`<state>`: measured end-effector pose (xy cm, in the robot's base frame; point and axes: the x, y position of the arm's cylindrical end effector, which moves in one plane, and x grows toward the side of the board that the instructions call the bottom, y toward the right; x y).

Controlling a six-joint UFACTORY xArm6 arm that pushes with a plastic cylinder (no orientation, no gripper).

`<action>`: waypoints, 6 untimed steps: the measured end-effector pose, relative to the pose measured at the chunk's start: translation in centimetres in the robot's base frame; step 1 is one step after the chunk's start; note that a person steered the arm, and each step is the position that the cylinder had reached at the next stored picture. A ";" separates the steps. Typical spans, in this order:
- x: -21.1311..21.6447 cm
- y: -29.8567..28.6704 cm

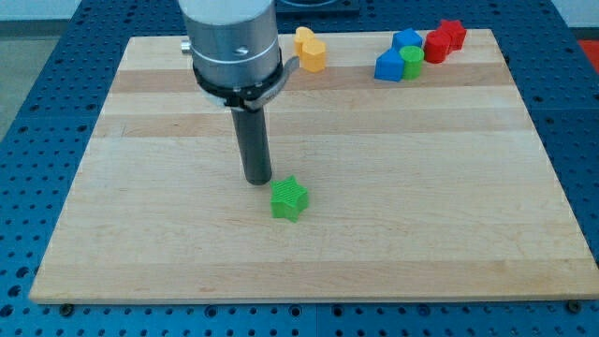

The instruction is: Move the red star slightly down

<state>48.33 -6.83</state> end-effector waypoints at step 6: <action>3.1 5.2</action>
